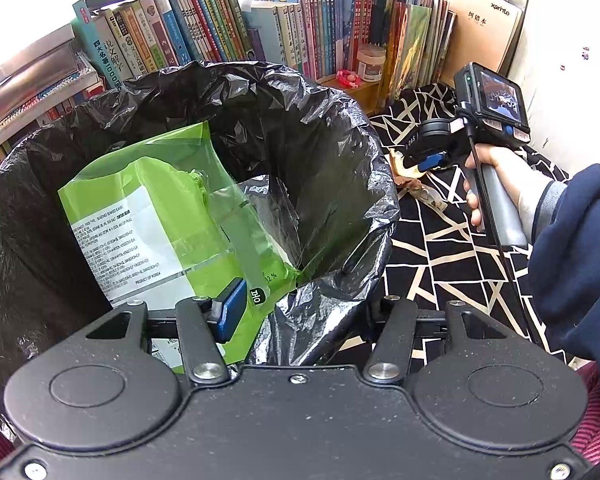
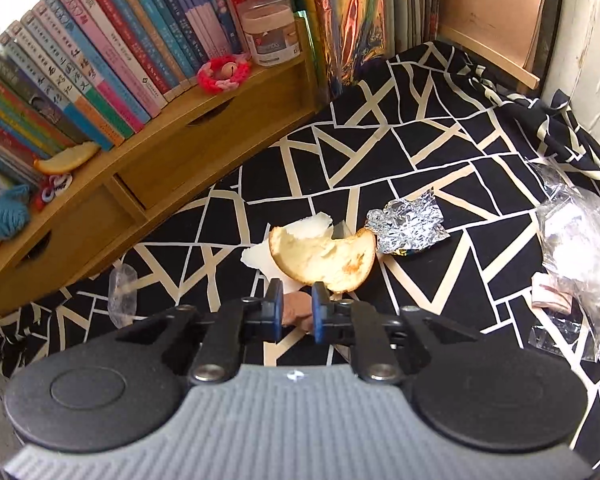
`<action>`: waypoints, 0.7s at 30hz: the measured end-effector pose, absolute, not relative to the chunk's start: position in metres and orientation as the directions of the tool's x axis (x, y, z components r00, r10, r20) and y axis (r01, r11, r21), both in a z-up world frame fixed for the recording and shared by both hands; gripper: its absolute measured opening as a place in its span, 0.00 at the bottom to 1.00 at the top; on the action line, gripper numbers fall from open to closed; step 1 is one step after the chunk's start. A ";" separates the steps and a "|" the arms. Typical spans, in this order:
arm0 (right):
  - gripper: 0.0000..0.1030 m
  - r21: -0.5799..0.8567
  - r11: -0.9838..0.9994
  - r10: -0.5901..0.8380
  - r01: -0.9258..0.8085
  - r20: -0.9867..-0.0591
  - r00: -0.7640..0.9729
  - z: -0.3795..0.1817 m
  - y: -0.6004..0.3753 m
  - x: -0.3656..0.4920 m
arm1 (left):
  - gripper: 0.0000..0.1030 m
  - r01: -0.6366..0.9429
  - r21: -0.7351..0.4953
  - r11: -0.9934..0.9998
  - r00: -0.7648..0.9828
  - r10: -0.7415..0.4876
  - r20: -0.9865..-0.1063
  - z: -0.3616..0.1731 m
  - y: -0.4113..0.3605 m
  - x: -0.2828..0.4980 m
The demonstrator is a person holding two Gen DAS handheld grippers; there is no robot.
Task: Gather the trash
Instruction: 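Grasp the brown crumpled scrap with the right tool and lift it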
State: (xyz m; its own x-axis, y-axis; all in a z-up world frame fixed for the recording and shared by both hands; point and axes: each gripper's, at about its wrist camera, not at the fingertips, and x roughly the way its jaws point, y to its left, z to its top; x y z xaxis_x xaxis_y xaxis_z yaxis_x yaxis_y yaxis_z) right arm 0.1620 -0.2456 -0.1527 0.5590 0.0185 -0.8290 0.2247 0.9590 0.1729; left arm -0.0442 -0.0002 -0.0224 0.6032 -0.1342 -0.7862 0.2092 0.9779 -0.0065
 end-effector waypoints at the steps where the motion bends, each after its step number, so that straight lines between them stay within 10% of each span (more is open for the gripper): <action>1: 0.43 0.165 0.960 0.014 0.224 -0.833 0.553 -0.155 -0.245 0.163 | 0.51 0.209 -0.006 0.978 0.604 -0.134 -0.785 -0.023 0.000 -0.044; 3: 0.64 0.143 0.967 0.009 0.209 -0.843 0.538 -0.162 -0.241 0.167 | 0.51 0.211 -0.003 0.978 0.606 -0.133 -0.784 -0.023 0.000 -0.044; 8: 0.66 0.064 0.974 -0.043 0.217 -0.889 0.457 -0.192 -0.229 0.180 | 0.51 0.211 -0.003 0.977 0.606 -0.134 -0.784 -0.023 0.000 -0.044; 9: 0.46 0.068 0.971 -0.043 0.231 -0.895 0.445 -0.196 -0.229 0.181 | 0.51 0.211 -0.003 0.977 0.606 -0.133 -0.784 -0.023 0.000 -0.044; 12: 0.27 0.102 0.958 -0.032 0.269 -0.892 0.451 -0.193 -0.232 0.176 | 0.51 0.211 -0.004 0.977 0.607 -0.134 -0.783 -0.023 -0.001 -0.044; 21: 0.25 0.362 0.881 0.170 0.306 -0.844 0.509 -0.139 -0.253 0.151 | 0.51 0.210 -0.006 0.978 0.607 -0.135 -0.783 -0.022 0.000 -0.045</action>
